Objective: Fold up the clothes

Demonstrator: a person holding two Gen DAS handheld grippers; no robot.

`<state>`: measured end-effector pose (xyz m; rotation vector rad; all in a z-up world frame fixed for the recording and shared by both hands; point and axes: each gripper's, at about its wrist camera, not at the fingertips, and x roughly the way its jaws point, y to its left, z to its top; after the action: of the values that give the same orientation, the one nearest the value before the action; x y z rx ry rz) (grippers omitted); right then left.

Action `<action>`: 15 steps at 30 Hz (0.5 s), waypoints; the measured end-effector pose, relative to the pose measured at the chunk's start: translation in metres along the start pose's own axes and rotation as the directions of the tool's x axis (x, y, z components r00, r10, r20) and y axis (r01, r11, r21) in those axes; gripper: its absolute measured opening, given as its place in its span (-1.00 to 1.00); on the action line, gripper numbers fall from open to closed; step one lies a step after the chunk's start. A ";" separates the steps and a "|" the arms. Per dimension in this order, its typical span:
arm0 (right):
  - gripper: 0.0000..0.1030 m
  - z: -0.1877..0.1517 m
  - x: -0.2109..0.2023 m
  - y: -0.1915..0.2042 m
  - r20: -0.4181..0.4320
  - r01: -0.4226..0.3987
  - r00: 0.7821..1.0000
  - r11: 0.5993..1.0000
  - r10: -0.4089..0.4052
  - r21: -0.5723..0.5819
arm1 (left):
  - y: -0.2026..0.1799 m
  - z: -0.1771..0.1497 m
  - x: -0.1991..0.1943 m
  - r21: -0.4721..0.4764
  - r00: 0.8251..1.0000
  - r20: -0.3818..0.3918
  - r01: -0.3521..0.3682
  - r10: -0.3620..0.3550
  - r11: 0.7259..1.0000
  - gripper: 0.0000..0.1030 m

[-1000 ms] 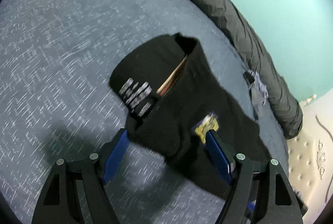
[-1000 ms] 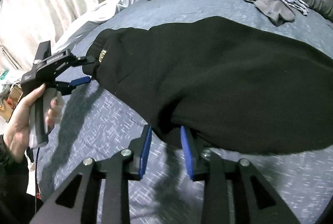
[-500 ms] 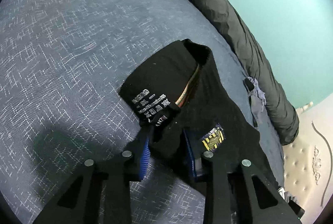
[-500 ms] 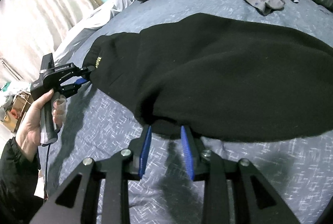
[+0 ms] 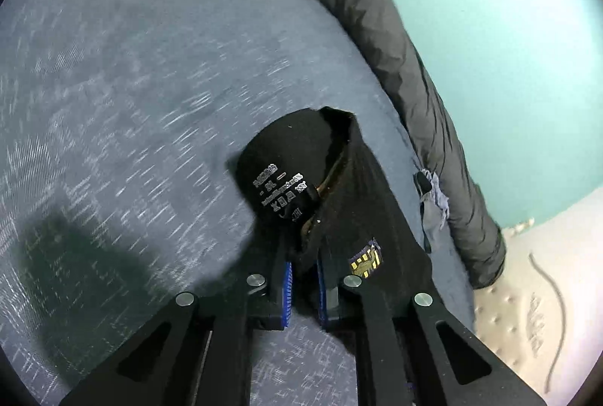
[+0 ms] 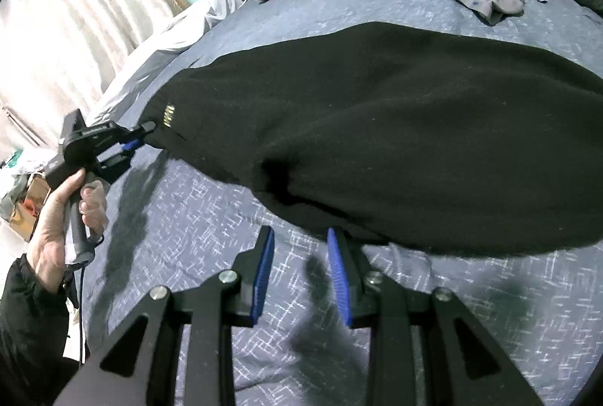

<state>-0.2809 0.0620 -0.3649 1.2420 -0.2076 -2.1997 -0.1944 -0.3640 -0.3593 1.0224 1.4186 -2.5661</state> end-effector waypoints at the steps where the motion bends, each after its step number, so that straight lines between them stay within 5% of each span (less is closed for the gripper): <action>1: -0.43 0.001 0.001 0.000 -0.003 -0.002 1.000 1.000 0.002 -0.004 | 0.003 0.000 -0.001 -0.010 1.000 -0.001 0.004 -0.004 1.000 -0.80; 6: -0.43 0.001 0.002 -0.003 -0.003 -0.011 1.000 1.000 0.011 0.011 | -0.008 0.000 -0.006 0.079 0.999 0.008 -0.045 0.044 0.996 -0.79; 11: -0.43 -0.002 0.004 -0.006 0.001 -0.018 1.000 0.999 0.018 0.029 | -0.025 -0.001 -0.017 0.169 0.990 0.045 -0.136 0.130 0.976 -0.49; 15: -0.43 -0.003 0.005 -0.005 0.001 -0.026 1.000 0.999 0.026 0.035 | -0.010 -0.003 -0.003 0.098 0.997 -0.033 -0.072 0.076 0.993 -0.30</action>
<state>-0.2828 0.0634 -0.3724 1.2507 -0.2617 -2.1831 -0.1934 -0.3566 -0.3516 1.1189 1.2496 -2.5989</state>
